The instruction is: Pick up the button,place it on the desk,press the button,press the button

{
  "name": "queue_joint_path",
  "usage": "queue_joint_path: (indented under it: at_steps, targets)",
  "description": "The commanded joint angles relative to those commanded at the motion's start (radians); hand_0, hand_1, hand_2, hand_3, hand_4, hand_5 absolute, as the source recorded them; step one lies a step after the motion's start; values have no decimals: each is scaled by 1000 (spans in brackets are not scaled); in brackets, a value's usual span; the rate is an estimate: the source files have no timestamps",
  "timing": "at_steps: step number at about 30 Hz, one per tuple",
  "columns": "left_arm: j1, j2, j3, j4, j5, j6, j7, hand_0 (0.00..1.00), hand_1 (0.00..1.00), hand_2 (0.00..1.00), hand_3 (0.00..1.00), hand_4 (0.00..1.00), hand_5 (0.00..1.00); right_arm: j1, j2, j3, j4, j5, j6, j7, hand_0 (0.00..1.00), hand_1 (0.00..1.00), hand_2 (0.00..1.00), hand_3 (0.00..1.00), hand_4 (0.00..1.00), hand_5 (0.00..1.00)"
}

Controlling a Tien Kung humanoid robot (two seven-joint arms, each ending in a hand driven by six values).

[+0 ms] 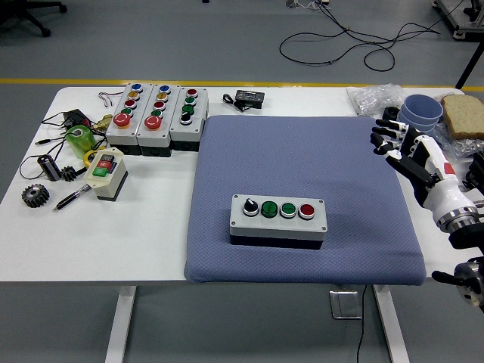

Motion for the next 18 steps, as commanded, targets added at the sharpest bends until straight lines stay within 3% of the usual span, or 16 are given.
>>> queue_joint_path:
  at_steps: [6, 18]
  targets:
    - [-1, 0, 7, 0, -12, 1, -2, 595, 633, 672, 541, 340, 679, -24, 8, 13, -13, 232, 14, -11, 649, 618, 680, 656, 725, 324]
    - [-1, 0, 8, 0, -13, 2, -2, 595, 632, 672, 541, 340, 676, -34, 24, 21, -46, 243, 35, 1, 648, 611, 677, 647, 715, 306]
